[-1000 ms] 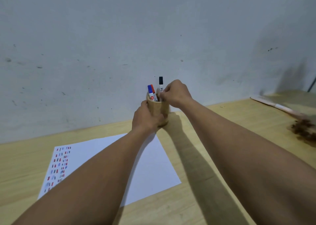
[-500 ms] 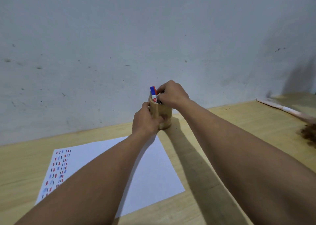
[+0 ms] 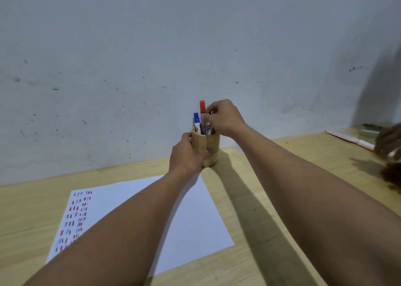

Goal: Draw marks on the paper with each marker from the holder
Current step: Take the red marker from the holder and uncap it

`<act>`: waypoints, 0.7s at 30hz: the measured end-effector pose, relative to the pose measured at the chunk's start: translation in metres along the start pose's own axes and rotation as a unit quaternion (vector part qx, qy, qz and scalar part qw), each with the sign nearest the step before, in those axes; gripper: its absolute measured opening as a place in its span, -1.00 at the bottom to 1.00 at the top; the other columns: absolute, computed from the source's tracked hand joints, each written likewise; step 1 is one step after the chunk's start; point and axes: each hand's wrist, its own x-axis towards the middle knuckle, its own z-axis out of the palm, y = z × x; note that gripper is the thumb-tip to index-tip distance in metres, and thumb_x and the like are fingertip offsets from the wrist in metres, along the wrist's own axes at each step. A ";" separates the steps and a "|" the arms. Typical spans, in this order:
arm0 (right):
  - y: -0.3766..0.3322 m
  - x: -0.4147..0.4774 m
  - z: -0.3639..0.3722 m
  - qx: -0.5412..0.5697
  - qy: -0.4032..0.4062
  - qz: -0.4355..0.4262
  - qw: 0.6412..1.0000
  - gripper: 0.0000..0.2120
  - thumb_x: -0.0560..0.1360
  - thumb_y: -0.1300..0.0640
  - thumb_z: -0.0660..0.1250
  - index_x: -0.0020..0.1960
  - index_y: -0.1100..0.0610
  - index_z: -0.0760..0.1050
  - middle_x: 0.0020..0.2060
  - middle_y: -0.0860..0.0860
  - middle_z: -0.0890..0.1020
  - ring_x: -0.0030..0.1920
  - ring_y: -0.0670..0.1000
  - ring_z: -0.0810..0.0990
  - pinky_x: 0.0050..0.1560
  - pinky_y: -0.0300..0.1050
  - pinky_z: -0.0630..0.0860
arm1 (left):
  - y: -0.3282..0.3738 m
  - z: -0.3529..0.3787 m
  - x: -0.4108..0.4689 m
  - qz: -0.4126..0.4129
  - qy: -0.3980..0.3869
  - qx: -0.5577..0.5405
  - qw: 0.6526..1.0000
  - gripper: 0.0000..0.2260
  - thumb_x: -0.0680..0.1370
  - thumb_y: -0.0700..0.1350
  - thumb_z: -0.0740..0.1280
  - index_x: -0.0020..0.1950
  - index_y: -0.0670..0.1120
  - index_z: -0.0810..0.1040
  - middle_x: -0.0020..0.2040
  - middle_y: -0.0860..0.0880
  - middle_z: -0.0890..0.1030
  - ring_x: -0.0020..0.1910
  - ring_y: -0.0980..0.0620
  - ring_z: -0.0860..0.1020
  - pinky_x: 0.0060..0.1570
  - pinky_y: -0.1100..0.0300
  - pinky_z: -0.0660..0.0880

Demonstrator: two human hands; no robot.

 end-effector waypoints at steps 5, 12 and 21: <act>-0.020 -0.010 -0.028 0.050 0.047 -0.025 0.997 -0.87 0.58 0.10 0.38 0.06 0.15 0.59 -0.06 -0.01 0.64 -0.09 -0.02 0.58 -0.26 -0.30 0.39 | 0.010 -0.010 -0.005 -0.029 -0.001 0.024 0.999 -0.20 0.39 0.00 0.57 0.54 -0.07 0.27 0.36 -0.12 0.53 0.29 -0.12 0.53 0.18 0.07 0.48; -0.055 -0.044 -0.046 0.049 0.021 -0.025 0.998 -0.83 0.62 0.08 0.33 0.17 0.11 0.52 -0.07 0.03 0.67 -0.30 -0.12 0.56 -0.35 -0.23 0.38 | 0.035 -0.062 -0.023 -0.025 0.059 0.039 0.997 -0.38 0.50 -0.03 0.49 0.51 -0.03 0.33 0.39 -0.12 0.50 0.30 -0.12 0.51 0.24 0.01 0.48; -0.106 -0.096 -0.033 0.050 -0.097 -0.051 0.993 -0.77 0.64 0.02 0.30 0.20 0.11 0.61 -0.11 0.11 0.70 -0.17 0.04 0.68 -0.21 -0.13 0.54 | 0.082 -0.137 -0.059 0.019 0.125 -0.101 0.987 -0.77 0.57 -0.08 0.28 0.15 0.05 0.66 0.08 -0.02 0.69 0.05 -0.03 0.64 0.12 0.05 0.58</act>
